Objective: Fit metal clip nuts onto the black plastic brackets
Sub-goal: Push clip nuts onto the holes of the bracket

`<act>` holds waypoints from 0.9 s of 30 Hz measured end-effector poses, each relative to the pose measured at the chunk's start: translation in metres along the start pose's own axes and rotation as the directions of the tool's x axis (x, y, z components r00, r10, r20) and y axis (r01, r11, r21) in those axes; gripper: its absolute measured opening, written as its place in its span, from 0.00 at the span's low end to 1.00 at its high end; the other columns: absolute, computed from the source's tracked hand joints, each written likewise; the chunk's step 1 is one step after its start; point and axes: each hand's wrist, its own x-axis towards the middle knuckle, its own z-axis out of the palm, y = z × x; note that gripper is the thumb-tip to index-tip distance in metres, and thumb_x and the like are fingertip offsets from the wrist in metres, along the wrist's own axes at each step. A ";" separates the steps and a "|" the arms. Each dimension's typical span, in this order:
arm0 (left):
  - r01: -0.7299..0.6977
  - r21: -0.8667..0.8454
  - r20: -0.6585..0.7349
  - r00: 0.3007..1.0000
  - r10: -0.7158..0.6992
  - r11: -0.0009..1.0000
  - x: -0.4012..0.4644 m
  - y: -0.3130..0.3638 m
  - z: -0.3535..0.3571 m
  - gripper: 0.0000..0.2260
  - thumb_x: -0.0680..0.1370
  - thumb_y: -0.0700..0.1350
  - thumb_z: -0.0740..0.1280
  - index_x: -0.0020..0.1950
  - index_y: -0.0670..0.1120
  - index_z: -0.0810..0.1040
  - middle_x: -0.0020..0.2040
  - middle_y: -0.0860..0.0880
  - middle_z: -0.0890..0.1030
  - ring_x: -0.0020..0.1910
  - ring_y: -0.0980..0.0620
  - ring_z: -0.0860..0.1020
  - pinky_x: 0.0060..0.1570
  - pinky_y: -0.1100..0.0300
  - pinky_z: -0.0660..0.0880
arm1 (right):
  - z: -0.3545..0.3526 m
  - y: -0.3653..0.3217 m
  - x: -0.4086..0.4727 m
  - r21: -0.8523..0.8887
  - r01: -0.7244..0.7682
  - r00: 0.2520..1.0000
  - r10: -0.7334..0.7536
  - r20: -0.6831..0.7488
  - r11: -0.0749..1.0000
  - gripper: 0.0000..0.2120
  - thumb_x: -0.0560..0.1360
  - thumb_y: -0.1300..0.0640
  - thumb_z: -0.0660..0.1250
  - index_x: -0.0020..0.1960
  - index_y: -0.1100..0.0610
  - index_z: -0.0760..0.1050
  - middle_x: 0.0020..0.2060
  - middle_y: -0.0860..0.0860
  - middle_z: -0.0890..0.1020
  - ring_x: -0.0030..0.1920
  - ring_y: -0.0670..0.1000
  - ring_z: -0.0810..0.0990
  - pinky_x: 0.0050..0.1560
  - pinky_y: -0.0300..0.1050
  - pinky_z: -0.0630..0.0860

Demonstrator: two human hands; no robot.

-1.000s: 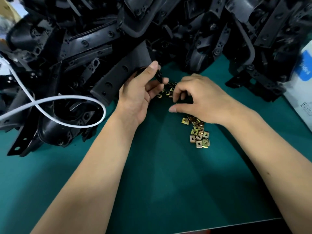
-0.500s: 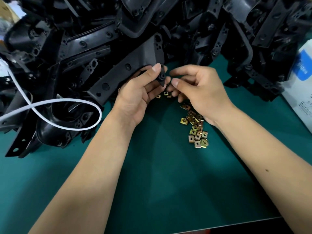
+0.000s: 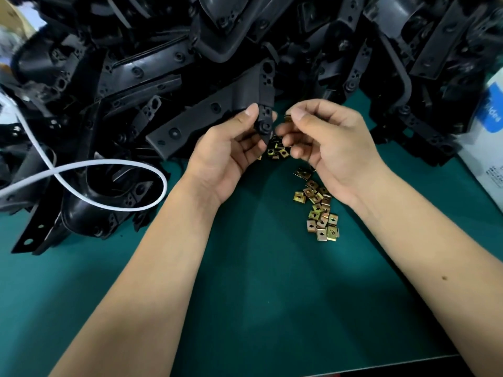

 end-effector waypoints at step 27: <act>0.022 0.050 0.148 0.989 -0.029 0.998 -0.003 0.006 -0.006 0.18 0.76 0.46 0.73 0.62 0.40 0.77 0.49 0.42 0.85 0.43 0.53 0.78 0.38 0.65 0.77 | 0.003 -0.005 -0.004 -0.067 0.041 0.999 -0.043 -0.025 0.997 0.03 0.77 0.68 0.72 0.50 0.64 0.83 0.40 0.61 0.86 0.35 0.53 0.85 0.35 0.41 0.81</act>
